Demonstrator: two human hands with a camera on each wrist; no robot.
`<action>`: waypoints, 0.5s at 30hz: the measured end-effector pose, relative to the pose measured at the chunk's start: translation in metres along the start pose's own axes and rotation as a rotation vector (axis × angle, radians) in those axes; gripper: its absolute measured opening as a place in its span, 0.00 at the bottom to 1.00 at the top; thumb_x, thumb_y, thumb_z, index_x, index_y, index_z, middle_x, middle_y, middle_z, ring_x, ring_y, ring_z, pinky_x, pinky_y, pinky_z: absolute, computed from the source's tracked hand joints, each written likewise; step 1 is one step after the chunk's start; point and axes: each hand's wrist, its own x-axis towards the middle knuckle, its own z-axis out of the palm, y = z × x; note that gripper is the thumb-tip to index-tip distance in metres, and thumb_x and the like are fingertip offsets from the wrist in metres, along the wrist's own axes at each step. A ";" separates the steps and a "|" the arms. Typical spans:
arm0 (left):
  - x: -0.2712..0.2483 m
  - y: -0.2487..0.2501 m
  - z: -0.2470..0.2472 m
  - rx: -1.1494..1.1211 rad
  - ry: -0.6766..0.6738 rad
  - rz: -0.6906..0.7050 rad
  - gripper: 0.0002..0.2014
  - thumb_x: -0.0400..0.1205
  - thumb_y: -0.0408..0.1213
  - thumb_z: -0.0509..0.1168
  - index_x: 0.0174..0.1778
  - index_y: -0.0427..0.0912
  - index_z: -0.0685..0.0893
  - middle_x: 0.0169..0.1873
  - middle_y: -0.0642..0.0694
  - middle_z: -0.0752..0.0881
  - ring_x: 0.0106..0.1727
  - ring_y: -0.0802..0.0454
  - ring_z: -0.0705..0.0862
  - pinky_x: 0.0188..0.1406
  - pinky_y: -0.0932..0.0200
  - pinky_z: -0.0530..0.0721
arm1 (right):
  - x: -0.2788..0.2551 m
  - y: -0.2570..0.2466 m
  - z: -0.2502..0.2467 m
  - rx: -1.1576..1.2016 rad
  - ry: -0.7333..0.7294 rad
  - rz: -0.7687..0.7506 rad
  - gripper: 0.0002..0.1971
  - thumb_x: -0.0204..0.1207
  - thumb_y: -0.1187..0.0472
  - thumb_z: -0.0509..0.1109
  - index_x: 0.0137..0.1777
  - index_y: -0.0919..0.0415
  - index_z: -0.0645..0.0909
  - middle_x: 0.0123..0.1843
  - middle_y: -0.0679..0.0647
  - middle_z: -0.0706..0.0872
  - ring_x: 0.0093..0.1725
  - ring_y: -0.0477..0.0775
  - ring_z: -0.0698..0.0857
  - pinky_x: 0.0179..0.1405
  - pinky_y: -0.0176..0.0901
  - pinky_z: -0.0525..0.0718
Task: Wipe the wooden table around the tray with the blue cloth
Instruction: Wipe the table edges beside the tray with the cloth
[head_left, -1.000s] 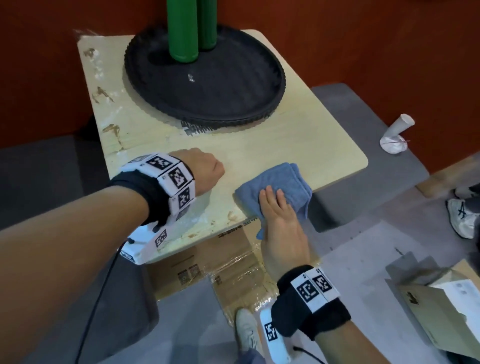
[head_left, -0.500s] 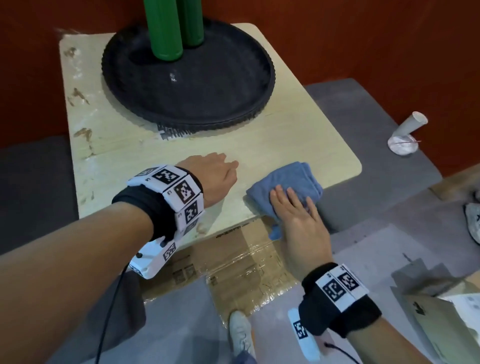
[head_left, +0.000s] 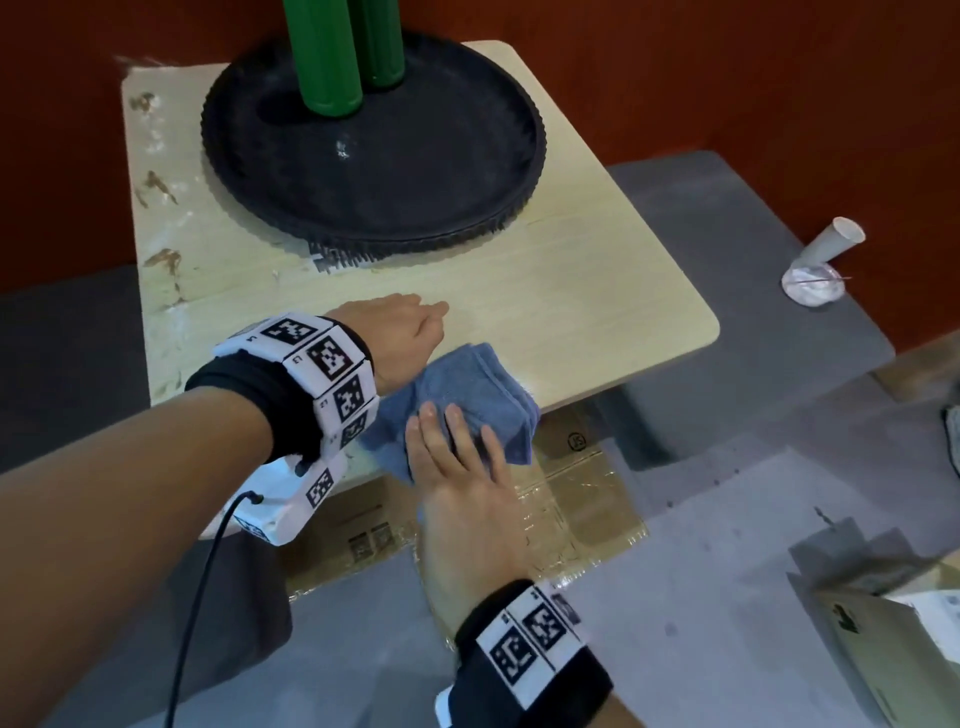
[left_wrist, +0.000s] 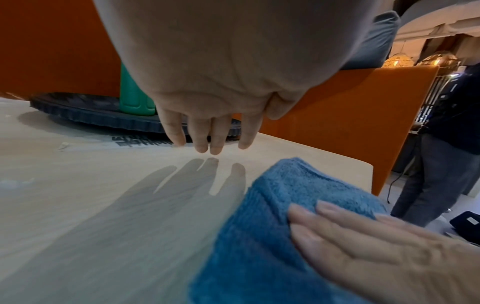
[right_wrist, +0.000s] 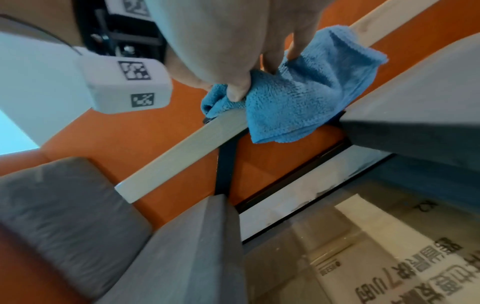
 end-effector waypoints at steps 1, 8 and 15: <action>0.000 0.000 -0.002 -0.005 0.000 -0.009 0.24 0.89 0.46 0.38 0.83 0.52 0.56 0.83 0.46 0.57 0.84 0.52 0.55 0.83 0.51 0.54 | 0.001 0.004 -0.004 -0.012 -0.013 -0.033 0.31 0.71 0.65 0.54 0.78 0.59 0.69 0.79 0.54 0.72 0.80 0.56 0.68 0.79 0.62 0.62; 0.000 -0.005 -0.007 0.013 -0.017 -0.035 0.25 0.88 0.49 0.36 0.84 0.54 0.53 0.84 0.48 0.56 0.84 0.50 0.55 0.82 0.52 0.53 | 0.026 0.127 -0.070 -0.114 -0.081 0.290 0.43 0.71 0.78 0.63 0.84 0.56 0.53 0.86 0.50 0.54 0.85 0.51 0.51 0.84 0.57 0.46; 0.000 -0.004 0.001 -0.002 -0.029 -0.043 0.26 0.88 0.49 0.35 0.83 0.52 0.57 0.83 0.44 0.58 0.83 0.47 0.58 0.81 0.48 0.58 | 0.013 0.066 -0.020 -0.054 0.077 0.218 0.41 0.67 0.81 0.65 0.81 0.60 0.61 0.83 0.56 0.62 0.83 0.58 0.57 0.82 0.58 0.57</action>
